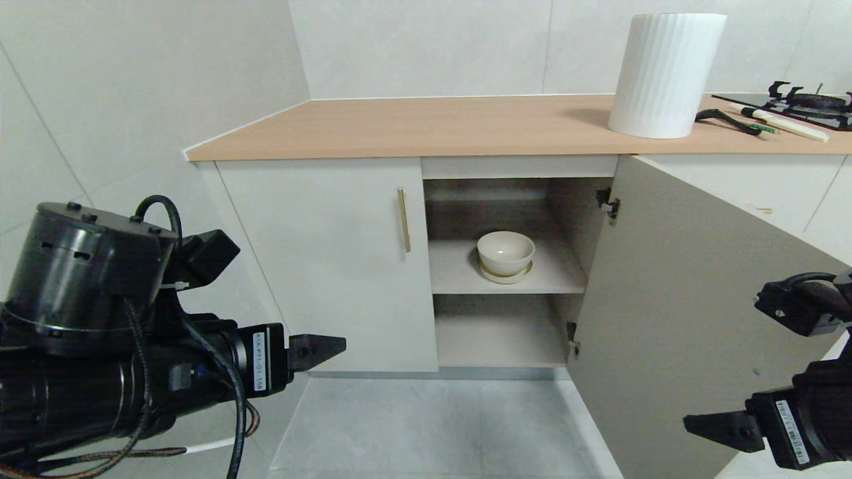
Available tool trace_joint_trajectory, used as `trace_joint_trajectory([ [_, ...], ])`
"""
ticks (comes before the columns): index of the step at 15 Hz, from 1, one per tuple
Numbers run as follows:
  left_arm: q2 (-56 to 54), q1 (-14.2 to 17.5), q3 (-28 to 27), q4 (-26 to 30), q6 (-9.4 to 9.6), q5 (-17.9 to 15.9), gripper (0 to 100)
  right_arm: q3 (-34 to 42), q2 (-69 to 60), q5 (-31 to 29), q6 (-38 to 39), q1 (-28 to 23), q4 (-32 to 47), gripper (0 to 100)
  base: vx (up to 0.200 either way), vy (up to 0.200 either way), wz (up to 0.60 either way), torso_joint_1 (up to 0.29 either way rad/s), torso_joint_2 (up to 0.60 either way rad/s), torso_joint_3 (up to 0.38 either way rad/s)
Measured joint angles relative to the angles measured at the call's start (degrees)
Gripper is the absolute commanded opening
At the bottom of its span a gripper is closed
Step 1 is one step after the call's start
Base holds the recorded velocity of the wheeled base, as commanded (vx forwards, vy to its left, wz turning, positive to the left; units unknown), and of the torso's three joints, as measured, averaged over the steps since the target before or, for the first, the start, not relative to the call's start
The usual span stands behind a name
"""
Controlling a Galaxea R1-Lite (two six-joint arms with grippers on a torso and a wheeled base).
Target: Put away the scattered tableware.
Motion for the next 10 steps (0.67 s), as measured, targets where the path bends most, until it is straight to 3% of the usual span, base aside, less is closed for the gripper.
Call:
trace_joint_trajectory([
  [3, 0.0, 0.02, -0.01, -0.05, 0.01, 0.0, 100, -1.73, -0.55, -0.18, -0.99, -0.1, 6.97, 100, 0.0, -0.2, 0.0, 0.004, 0.0, 0.001],
  [7, 0.04, -0.05, 0.0, -0.05, -0.02, -0.16, 100, -4.92, -1.96, -2.73, -2.9, -0.8, 17.05, 100, 0.0, 0.0, 0.0, 0.0, 0.0, 0.0],
  [10, 0.0, 0.04, -0.01, 0.0, -0.02, -0.09, 100, -7.02, -2.45, -5.77, -3.45, -5.41, 18.62, 100, 0.0, 0.0, 0.0, 0.0, 0.0, 0.0],
])
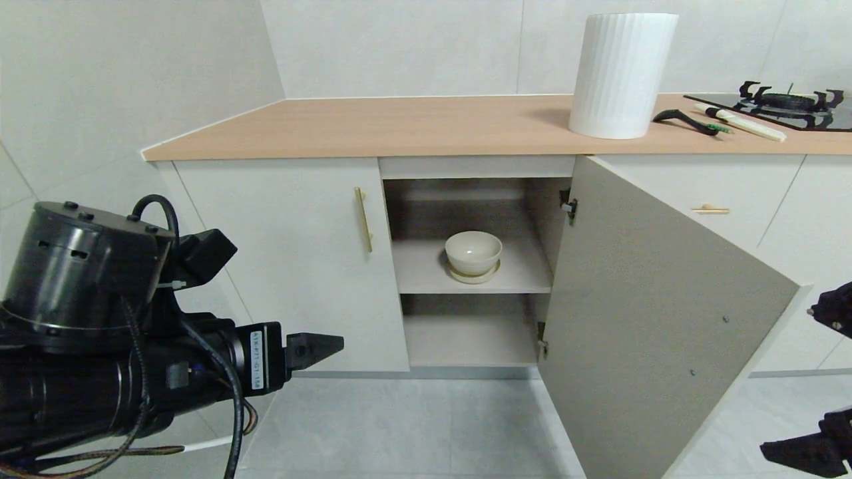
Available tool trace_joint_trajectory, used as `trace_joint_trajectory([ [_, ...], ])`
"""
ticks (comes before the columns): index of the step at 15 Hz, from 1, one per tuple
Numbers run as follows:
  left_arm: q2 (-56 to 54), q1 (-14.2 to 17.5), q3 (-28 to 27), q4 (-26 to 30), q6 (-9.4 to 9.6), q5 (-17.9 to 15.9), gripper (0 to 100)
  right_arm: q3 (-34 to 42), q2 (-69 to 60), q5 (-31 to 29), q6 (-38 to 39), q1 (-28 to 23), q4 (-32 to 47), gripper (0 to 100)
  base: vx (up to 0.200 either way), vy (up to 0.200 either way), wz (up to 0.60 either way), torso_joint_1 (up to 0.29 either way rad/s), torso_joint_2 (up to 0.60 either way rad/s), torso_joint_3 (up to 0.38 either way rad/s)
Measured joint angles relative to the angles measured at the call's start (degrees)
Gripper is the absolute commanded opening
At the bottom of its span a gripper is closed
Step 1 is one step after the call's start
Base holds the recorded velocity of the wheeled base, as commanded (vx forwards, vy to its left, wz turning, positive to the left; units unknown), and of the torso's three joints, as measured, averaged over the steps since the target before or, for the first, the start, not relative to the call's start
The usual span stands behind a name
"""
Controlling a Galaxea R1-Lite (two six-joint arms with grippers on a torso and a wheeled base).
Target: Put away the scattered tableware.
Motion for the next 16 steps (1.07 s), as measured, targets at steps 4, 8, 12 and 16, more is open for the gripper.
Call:
trace_joint_trajectory([
  [4, 0.09, 0.0, 0.0, -0.02, 0.0, -0.02, 100, -2.32, 0.18, -0.99, -5.32, -12.74, -1.29, 100, 0.0, 0.0, 0.0, 0.0, 0.0, 0.0],
  [8, 0.33, -0.01, 0.0, -0.05, -0.02, -0.09, 100, -2.32, 0.74, -0.66, -7.97, -21.97, -12.37, 100, 0.0, 0.0, 0.0, 0.0, 0.0, 0.0],
  [12, 0.39, -0.01, 0.0, -0.07, 0.0, -0.2, 100, -1.06, 3.99, 0.4, -6.08, -25.22, -19.99, 100, 0.0, 0.0, 0.0, 0.0, 0.0, 0.0],
  [16, 0.41, -0.01, 0.01, -0.09, 0.0, -0.11, 100, -0.85, 8.18, 0.66, -3.75, -25.6, -21.3, 100, 0.0, 0.0, 0.0, 0.0, 0.0, 0.0],
])
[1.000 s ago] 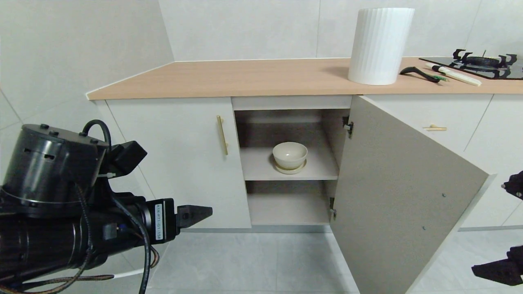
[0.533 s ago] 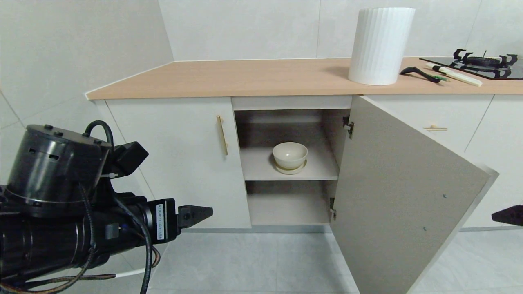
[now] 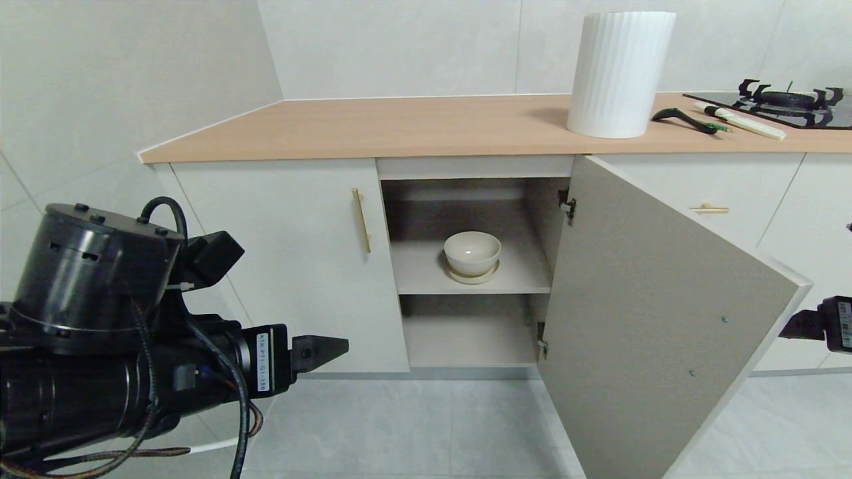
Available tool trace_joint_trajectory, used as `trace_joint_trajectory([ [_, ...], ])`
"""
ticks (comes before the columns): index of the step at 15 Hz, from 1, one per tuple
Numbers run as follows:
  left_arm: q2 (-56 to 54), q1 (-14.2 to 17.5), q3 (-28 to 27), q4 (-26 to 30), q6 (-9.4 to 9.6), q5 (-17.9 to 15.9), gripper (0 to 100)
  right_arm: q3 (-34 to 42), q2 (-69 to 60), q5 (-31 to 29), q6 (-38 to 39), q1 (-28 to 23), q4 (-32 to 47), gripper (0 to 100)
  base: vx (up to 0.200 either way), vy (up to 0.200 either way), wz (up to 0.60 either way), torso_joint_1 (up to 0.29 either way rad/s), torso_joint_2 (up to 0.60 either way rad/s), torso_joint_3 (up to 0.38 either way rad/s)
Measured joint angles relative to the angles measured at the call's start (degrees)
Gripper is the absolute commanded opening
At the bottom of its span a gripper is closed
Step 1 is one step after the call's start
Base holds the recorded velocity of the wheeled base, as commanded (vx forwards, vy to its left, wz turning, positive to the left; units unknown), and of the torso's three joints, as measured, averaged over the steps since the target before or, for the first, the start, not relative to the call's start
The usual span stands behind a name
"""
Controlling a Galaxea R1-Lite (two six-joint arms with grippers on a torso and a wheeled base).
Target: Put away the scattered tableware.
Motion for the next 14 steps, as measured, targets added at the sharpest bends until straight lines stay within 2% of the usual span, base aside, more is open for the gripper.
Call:
trace_joint_trajectory([
  [8, 0.0, 0.0, -0.01, 0.0, 0.0, 0.0, 100, 1.56, 2.97, -0.01, 3.39, 2.56, -4.66, 100, 0.0, 0.0, 0.0, 0.0, 0.0, 0.0],
  [14, -0.18, 0.0, -0.01, 0.01, -0.02, 0.11, 100, 2.22, 3.06, 0.02, 7.96, 8.95, -4.95, 100, 0.0, 0.0, 0.0, 0.0, 0.0, 0.0],
])
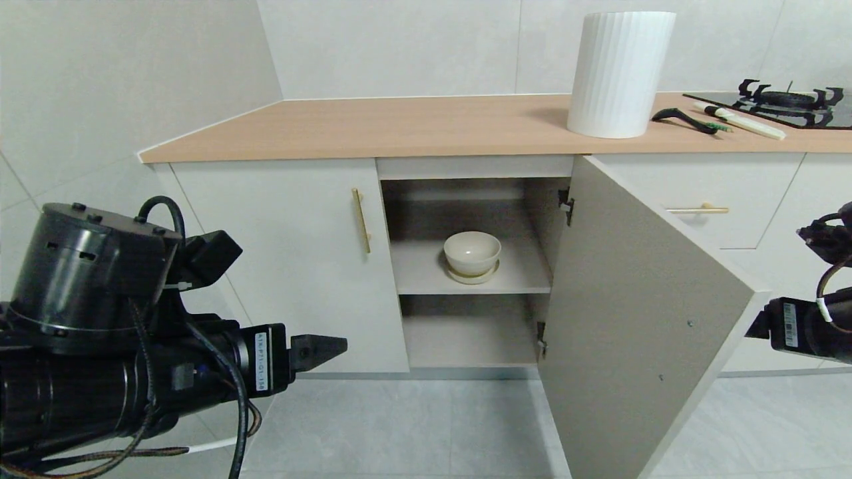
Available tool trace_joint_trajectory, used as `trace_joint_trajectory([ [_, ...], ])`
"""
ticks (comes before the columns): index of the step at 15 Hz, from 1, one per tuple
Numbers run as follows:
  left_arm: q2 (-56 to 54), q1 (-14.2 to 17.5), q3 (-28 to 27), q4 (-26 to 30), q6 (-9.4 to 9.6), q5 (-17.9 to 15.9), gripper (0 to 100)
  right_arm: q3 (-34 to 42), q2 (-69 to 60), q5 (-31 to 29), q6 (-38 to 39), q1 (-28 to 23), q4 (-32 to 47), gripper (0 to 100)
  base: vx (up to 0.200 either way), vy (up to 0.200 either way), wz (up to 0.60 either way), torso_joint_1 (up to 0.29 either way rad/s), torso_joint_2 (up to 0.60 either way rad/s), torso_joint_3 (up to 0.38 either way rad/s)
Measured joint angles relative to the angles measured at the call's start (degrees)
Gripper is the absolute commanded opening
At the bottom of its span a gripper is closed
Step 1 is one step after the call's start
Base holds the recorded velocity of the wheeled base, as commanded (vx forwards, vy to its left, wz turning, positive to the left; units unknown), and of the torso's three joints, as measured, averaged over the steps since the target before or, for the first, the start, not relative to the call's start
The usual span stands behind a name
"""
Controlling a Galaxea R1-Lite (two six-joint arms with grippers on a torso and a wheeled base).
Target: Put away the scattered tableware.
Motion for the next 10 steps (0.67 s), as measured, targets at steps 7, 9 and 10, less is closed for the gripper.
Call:
trace_joint_trajectory([
  [7, -0.22, 0.0, 0.0, 0.02, 0.02, 0.09, 100, -0.4, 2.1, -0.06, 3.27, 10.87, -4.68, 100, 0.0, 0.0, 0.0, 0.0, 0.0, 0.0],
  [9, -0.33, 0.0, 0.0, 0.05, 0.05, 0.09, 100, -0.9, 4.13, 0.05, 3.18, 14.51, -7.13, 100, 0.0, 0.0, 0.0, 0.0, 0.0, 0.0],
  [10, -0.45, 0.0, 0.0, 0.05, 0.09, 0.09, 100, -1.65, 5.44, 0.07, 3.12, 16.43, -7.62, 100, 0.0, 0.0, 0.0, 0.0, 0.0, 0.0],
])
